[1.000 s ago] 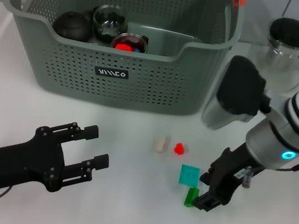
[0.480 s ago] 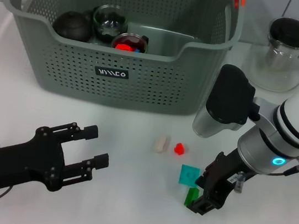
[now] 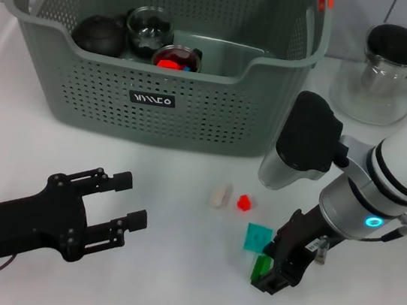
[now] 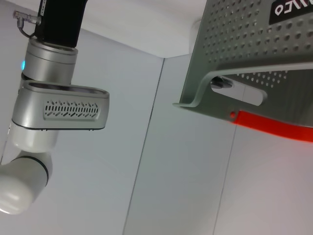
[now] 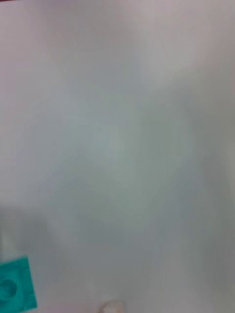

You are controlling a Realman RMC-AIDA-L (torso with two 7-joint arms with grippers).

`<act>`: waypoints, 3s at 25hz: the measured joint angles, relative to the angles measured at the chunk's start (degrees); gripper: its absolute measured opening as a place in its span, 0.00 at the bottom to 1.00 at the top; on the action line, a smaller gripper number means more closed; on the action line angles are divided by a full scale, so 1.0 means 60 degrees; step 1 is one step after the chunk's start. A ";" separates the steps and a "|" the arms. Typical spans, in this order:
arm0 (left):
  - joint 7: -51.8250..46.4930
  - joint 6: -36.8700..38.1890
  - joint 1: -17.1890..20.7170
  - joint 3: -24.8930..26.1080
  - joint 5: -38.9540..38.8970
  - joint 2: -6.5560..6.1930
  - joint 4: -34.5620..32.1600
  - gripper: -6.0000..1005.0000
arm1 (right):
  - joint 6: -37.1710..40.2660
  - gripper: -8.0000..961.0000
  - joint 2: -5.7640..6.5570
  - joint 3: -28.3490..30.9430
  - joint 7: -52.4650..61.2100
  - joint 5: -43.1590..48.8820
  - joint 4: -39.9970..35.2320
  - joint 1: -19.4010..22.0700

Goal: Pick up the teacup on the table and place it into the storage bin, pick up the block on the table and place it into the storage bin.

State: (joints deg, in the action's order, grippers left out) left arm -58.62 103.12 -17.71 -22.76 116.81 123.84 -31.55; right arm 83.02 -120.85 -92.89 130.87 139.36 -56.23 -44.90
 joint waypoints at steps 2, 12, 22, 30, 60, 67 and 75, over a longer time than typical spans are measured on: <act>0.0000 -0.0008 0.0002 0.0000 0.0000 0.0000 0.0000 0.66 | -0.0019 0.61 0.0000 -0.0001 0.0004 -0.0013 0.0061 -0.0025; 0.0000 -0.0020 0.0022 0.0000 0.0000 0.0000 0.0000 0.66 | -0.0008 0.58 0.0029 -0.0021 0.0015 -0.0245 0.0071 -0.0026; 0.0000 -0.0020 0.0025 0.0000 0.0000 0.0000 0.0000 0.66 | -0.0095 0.55 0.0006 -0.0339 0.0086 -0.0233 0.0071 -0.0031; 0.0000 -0.0020 0.0039 0.0000 0.0000 0.0000 0.0000 0.66 | -0.0388 0.53 0.0015 -0.0704 0.0241 -0.0223 0.0071 0.0011; 0.0000 0.0049 0.0085 0.0244 0.0002 0.0000 -0.0001 0.66 | 0.3713 0.50 0.0175 0.5417 0.0254 -0.1903 -0.4774 0.0525; 0.0000 0.0007 0.0030 0.0252 -0.0002 0.0000 0.0014 0.66 | 0.0956 0.51 0.0144 0.6200 -0.0311 -0.3127 -0.4544 0.0337; -0.0001 -0.0003 -0.0036 0.0250 -0.0016 0.0003 0.0102 0.66 | -0.3742 0.53 0.0207 0.4782 -0.0741 -0.2726 -0.0211 -0.1973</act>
State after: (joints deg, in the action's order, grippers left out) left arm -58.62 103.11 -17.92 -21.26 116.71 123.85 -30.94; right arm 60.57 -119.61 -64.20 126.43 123.00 -57.49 -56.74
